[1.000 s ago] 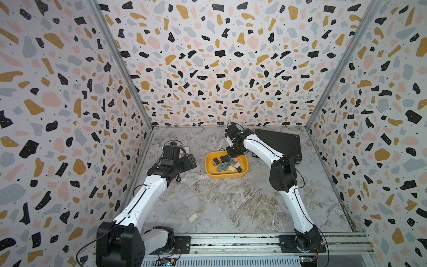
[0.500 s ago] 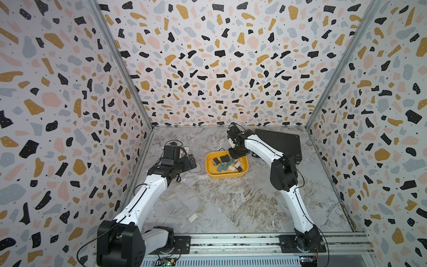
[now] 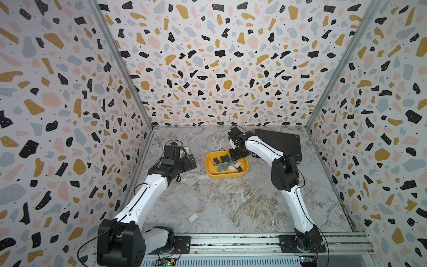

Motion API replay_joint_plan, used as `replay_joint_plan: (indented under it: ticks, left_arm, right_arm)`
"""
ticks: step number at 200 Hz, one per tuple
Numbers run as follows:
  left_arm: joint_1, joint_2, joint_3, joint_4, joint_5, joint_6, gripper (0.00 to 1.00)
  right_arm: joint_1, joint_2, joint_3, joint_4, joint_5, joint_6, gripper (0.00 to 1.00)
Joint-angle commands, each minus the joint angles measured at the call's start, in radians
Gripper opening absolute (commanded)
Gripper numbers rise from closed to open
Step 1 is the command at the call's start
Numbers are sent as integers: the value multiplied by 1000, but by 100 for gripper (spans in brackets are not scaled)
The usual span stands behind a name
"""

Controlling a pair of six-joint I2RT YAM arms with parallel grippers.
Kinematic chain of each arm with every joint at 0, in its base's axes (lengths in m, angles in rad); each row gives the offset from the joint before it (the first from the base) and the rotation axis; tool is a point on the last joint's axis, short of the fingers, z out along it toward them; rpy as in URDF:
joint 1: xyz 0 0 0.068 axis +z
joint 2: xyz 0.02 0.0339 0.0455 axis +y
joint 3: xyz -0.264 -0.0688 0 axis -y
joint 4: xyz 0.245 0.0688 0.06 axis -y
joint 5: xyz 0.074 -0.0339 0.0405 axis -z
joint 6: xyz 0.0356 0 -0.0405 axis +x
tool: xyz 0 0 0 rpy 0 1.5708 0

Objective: Put the eraser in the storage box
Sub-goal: Place the eraser in the storage box.

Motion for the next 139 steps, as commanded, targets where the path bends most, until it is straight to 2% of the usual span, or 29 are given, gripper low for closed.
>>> replay_joint_plan:
  ticks: [1, 52, 80, 109, 139]
  left_arm:
    - [7, -5, 27, 10, -19, 6, 100]
    - [6, -17, 5, -25, -18, 4, 100]
    - [-2, -47, -129, -15, 31, -35, 99]
    - [-73, -99, -209, -80, -16, -11, 97]
    - [-208, -119, -252, -170, -109, -16, 96]
  right_arm:
    - [-3, -137, -18, 33, 12, 17, 47]
    - [-4, -310, -129, 130, 14, 28, 54]
    - [-5, -402, -192, 155, 44, 31, 59]
    - [-5, -487, -293, 183, 22, 62, 61]
    - [-6, -578, -446, 244, -12, 90, 63]
